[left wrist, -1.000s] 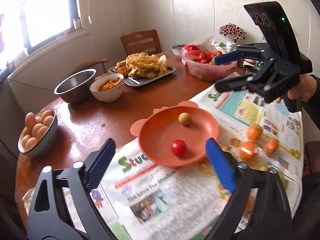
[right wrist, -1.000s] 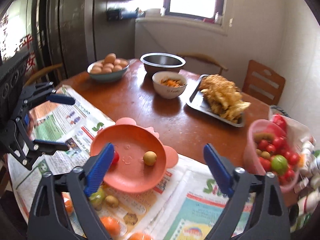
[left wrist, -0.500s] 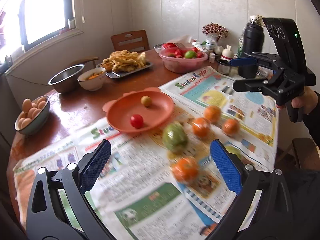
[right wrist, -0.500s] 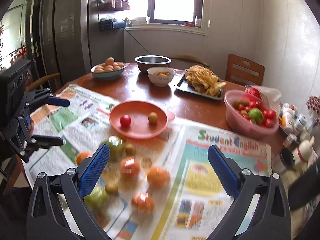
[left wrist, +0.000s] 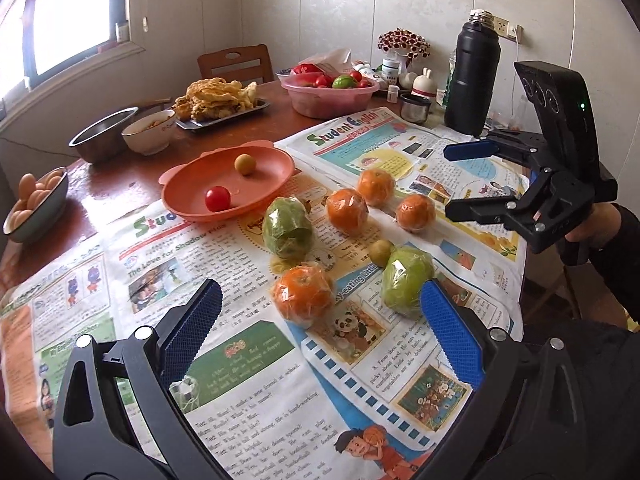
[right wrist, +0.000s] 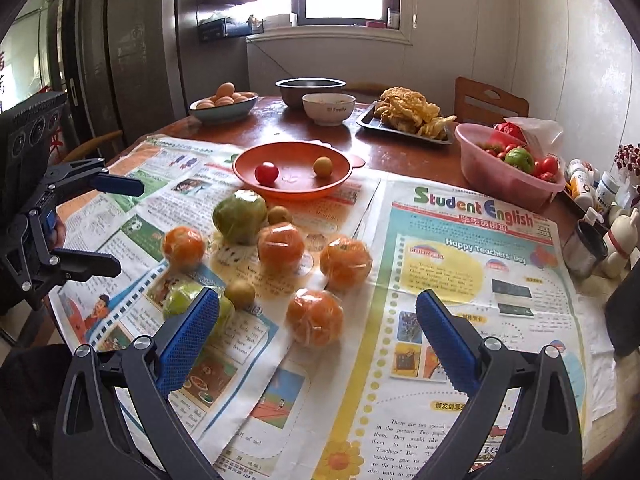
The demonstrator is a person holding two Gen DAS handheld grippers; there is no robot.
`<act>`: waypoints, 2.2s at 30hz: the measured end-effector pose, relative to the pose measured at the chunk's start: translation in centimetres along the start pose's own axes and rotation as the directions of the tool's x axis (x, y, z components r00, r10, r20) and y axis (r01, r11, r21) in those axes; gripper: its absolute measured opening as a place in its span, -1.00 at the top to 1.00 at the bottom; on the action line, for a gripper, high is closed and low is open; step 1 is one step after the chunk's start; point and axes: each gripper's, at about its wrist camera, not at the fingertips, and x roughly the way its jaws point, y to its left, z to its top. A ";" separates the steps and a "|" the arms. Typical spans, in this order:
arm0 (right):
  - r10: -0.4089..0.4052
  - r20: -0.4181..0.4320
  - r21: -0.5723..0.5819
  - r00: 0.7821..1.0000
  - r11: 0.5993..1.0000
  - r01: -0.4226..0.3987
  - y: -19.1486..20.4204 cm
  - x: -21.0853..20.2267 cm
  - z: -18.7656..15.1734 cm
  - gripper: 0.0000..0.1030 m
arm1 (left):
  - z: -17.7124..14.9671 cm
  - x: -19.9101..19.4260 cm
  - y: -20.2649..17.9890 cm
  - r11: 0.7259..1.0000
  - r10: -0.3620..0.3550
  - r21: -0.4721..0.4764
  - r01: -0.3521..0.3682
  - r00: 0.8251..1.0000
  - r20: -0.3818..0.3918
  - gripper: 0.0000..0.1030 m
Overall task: Organize fruits
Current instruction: 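Move both open tools back over the wrapped fruits on the newspaper, then close the right tool on a wrapped mandarin while the left tool grasps another wrapped mandarin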
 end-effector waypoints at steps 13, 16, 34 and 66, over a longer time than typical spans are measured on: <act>0.033 -0.029 -0.008 0.999 0.999 -0.034 -0.4 1.7 -0.3 -0.92 | 0.3 2.4 0.9 0.999 -0.042 0.014 0.042 0.999 -0.027 -0.82; 0.035 -0.032 -0.015 0.999 0.999 -0.036 -0.2 2.1 -0.2 -0.92 | 0.5 2.9 1.3 0.999 -0.039 0.013 0.039 0.999 -0.035 -0.82; 0.125 -0.069 -0.025 0.990 0.992 -0.127 -0.1 3.8 -0.2 -0.90 | 0.6 4.8 2.3 0.990 -0.126 0.046 0.130 0.987 -0.096 -0.81; 0.095 -0.149 -0.072 0.984 0.992 -0.107 0.1 5.6 -0.7 0.07 | 0.4 6.9 2.2 0.981 -0.121 0.119 0.150 0.968 -0.221 -0.11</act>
